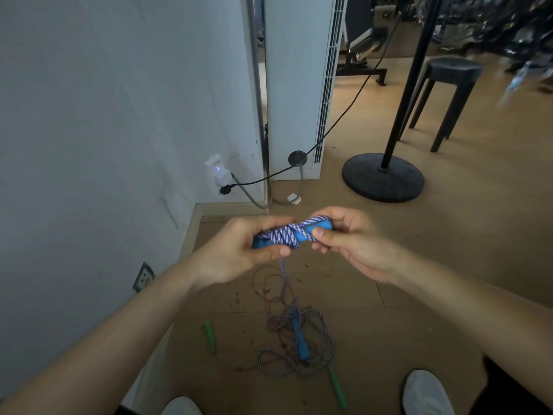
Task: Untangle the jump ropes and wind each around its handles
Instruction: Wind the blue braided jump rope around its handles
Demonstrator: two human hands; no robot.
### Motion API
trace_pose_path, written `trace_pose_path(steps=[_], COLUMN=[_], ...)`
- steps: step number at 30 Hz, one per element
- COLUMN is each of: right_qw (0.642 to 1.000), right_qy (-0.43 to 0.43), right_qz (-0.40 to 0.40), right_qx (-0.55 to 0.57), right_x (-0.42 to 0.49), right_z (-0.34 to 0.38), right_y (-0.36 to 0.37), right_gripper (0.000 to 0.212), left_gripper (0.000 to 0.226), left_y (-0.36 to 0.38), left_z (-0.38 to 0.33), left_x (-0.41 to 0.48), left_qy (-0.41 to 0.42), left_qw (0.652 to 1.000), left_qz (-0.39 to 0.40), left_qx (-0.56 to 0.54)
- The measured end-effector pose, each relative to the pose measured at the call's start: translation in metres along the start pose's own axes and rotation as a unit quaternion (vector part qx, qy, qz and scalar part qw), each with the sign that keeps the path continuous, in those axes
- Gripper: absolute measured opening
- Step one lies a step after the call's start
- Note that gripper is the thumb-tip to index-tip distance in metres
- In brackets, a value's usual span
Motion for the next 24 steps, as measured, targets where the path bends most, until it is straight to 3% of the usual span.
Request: trace_pose_path(steps=[5,9,12,16,19,24], right_qw=[0.998,0.995,0.991,0.975,0.946,0.927], right_qy=[0.012,0.064,0.084,0.105,0.109,0.033], right_qz=[-0.021,0.073,0.078,0.060,0.057,0.038], right_qx=[0.053,-0.026,-0.075,-0.184,-0.301,-0.373], right_x=[0.004,-0.003,-0.007,-0.010,-0.011,-0.012], right_z=[-0.004,-0.029,-0.044,-0.054,-0.055,-0.015], right_y=[0.001,0.028,0.033,0.022,0.010,-0.006], right_gripper=[0.047,0.064,0.037,0.015,0.013,0.008], left_gripper=[0.034,0.035,0.038,0.022,0.037,0.033], left_y=[0.003,-0.005,-0.018,-0.044,-0.072,-0.059], left_z=[0.001,0.013,0.026,0.043,0.060,0.068], left_x=[0.007,0.012,0.011,0.006,-0.002,-0.005], left_qy=[-0.034,-0.066,-0.084,-0.108,-0.117,-0.089], left_qw=[0.981,0.947,0.934,0.940,0.959,0.984], left_qz=[-0.061,-0.118,-0.155,-0.218,-0.239,-0.116], left_qx=[-0.179,-0.290,-0.310,-0.238,-0.092,0.103])
Point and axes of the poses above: each hand's wrist, its own x-axis towards the middle knuckle, its own y-axis out of the palm, z = x × y, the point moved 9 cm from there along x, towards the middle knuckle, and after that the axes turned 5 degrees about y, right-handed, at the moved point
